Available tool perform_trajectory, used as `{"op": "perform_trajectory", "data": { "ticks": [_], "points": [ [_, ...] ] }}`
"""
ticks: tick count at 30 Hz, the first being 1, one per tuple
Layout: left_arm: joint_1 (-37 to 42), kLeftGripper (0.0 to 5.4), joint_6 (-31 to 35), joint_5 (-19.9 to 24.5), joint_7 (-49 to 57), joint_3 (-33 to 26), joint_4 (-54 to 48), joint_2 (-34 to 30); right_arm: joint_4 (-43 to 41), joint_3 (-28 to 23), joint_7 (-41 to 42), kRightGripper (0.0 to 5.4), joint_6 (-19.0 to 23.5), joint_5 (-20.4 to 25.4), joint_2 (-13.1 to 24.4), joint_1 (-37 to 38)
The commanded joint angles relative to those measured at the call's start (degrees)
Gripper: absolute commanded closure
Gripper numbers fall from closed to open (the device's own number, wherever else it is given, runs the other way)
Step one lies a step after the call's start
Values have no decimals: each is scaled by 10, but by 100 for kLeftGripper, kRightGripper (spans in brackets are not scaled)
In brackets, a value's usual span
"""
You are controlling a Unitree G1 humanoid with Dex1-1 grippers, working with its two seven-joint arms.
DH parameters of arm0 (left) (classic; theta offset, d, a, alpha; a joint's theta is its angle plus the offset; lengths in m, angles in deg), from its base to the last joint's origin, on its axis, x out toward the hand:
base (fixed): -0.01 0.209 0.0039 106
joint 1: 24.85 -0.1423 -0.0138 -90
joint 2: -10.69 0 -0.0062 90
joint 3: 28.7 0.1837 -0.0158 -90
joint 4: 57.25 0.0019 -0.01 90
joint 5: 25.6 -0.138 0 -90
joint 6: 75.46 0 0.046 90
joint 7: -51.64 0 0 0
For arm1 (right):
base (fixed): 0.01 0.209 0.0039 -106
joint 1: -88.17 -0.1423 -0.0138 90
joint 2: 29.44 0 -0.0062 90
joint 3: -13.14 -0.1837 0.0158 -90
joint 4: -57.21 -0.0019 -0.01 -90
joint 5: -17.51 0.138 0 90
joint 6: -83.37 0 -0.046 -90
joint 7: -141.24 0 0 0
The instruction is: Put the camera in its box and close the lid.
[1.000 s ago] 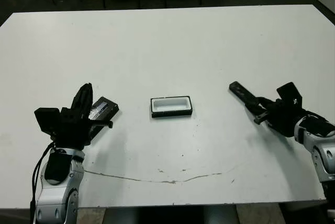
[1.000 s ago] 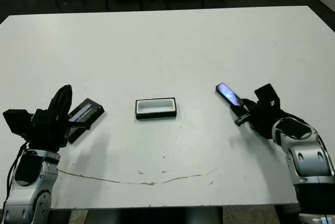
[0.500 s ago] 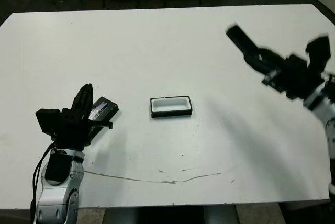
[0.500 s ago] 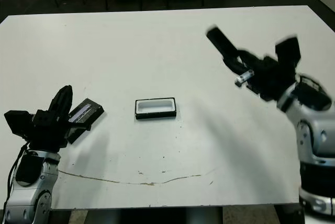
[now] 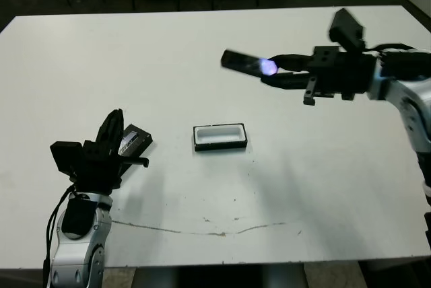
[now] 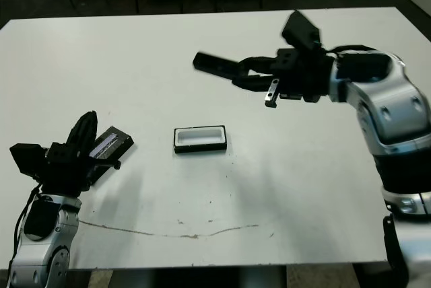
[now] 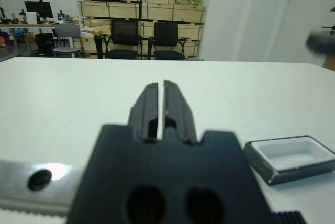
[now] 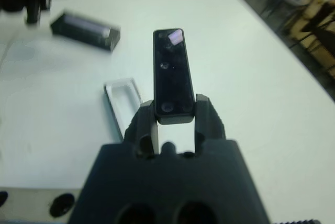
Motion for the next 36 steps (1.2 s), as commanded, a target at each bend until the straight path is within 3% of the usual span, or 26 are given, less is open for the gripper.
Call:
{"op": "perform_trajectory", "data": {
  "ticks": [1,4,13,25,36],
  "points": [
    [-7,540,16,0,4,0,2,-3,58,25,48,500,-40,-24,-14,-23],
    [-6,540,16,3,3,-1,2,-2,110,43,79,500,-47,-45,-27,-42],
    [-7,540,16,-4,8,2,3,-1,219,62,118,500,-121,-104,-64,-75],
    [-6,540,10,-2,4,2,12,-1,305,63,148,500,-148,-143,-97,-101],
    [-4,540,14,4,5,0,14,0,325,63,179,500,-140,-151,-109,-110]
  ]
}}
